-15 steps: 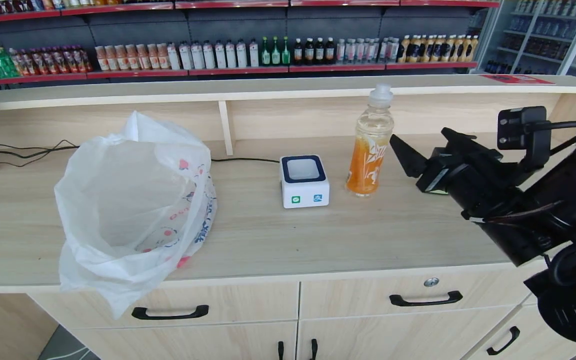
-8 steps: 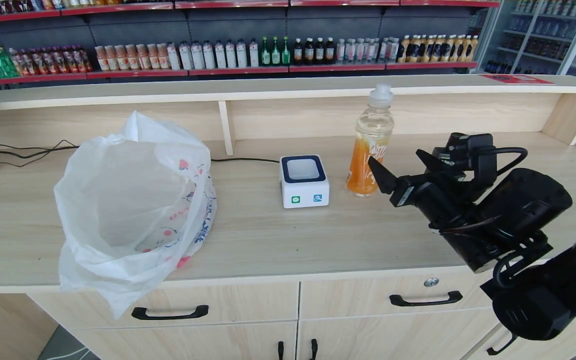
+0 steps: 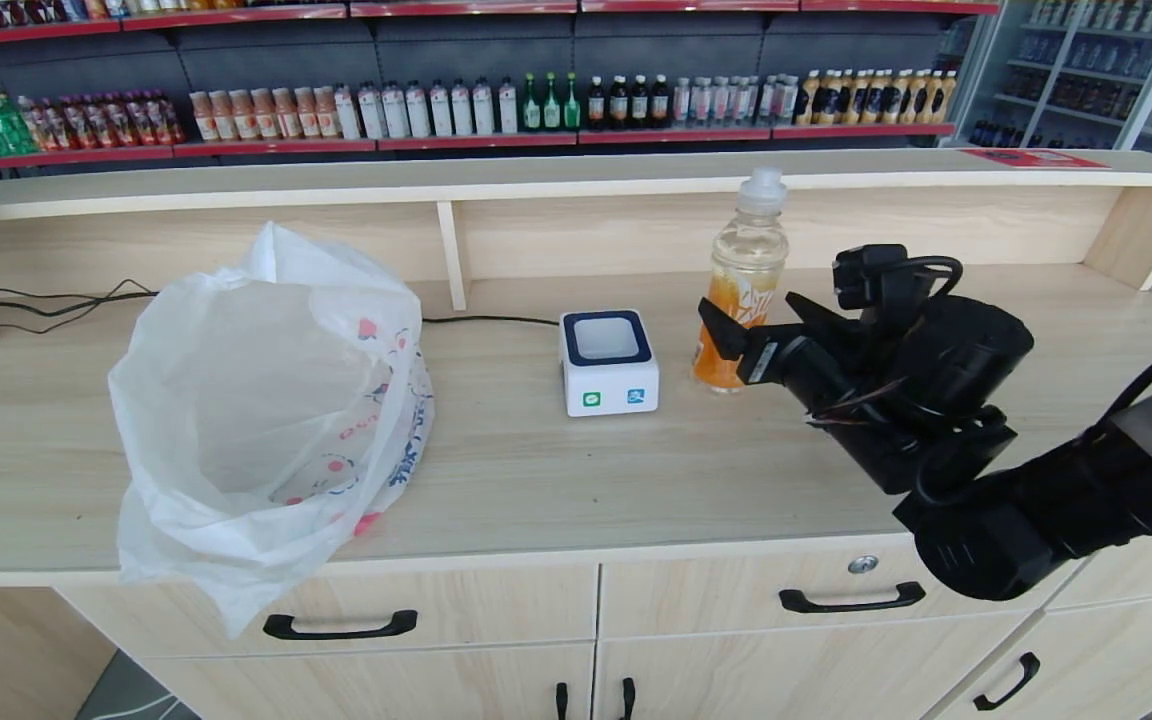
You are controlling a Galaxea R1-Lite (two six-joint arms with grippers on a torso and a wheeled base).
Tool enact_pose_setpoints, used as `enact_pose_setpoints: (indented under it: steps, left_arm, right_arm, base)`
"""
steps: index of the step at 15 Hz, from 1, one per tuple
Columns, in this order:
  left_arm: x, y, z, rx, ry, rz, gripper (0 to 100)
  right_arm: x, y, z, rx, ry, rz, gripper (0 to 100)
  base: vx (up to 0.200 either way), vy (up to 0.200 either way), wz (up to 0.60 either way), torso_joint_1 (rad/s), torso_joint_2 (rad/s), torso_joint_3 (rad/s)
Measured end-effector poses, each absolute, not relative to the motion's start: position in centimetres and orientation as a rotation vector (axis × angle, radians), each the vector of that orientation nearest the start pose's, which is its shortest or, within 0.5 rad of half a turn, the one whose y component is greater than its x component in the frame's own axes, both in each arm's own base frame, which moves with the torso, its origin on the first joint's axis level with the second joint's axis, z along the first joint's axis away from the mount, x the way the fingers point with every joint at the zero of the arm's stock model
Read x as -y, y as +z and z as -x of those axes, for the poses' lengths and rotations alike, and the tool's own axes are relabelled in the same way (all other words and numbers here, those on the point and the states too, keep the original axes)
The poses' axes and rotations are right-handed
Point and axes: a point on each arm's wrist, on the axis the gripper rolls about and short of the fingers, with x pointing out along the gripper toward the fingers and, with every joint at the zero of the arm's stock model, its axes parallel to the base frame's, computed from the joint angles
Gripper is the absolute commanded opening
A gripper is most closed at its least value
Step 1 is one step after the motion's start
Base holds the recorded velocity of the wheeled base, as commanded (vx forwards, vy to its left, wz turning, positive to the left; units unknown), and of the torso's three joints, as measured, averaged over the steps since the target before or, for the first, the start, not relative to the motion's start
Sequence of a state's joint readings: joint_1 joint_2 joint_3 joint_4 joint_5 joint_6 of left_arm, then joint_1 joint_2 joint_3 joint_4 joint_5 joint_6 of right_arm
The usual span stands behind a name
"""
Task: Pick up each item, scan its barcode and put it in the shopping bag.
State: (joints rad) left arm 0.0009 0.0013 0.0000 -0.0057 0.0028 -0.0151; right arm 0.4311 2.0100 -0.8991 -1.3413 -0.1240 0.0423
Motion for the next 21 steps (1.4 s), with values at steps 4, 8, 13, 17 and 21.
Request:
enact_pose_setpoints:
  steps: [4, 8, 13, 17, 21]
  left_arm:
    - [0.0, 7.6, 2.3, 0.005, 0.004, 0.015, 100]
    - [0.0, 7.6, 2.3, 0.004, 0.004, 0.014, 100]
    - [0.0, 7.6, 2.3, 0.004, 0.004, 0.015, 100]
    - [0.0, 7.6, 2.3, 0.004, 0.004, 0.015, 100]
    - [0.0, 7.6, 2.3, 0.004, 0.004, 0.014, 100]
  right_arm:
    - [-16.0, 16.8, -35.7, 0.204, 0.304, -0.11, 100]
    - [-16.2, 16.3, -36.6, 0.18, 0.296, -0.104, 100]
    - [-15.6, 15.4, -37.2, 0.158, 0.277, -0.097, 100]
    - [-14.5, 15.0, -38.0, 0.154, 0.252, -0.092, 100]
    - [-14.0, 14.9, -38.8, 0.163, 0.264, -0.088, 100]
  base:
    - [0.0, 0.0, 0.0, 0.0, 0.0, 0.0]
    - [0.0, 0.0, 0.0, 0.0, 0.0, 0.0]
    - [0.0, 0.0, 0.0, 0.0, 0.0, 0.0]
    - [0.0, 0.0, 0.0, 0.0, 0.0, 0.0]
    - [0.0, 0.0, 0.0, 0.0, 0.0, 0.0]
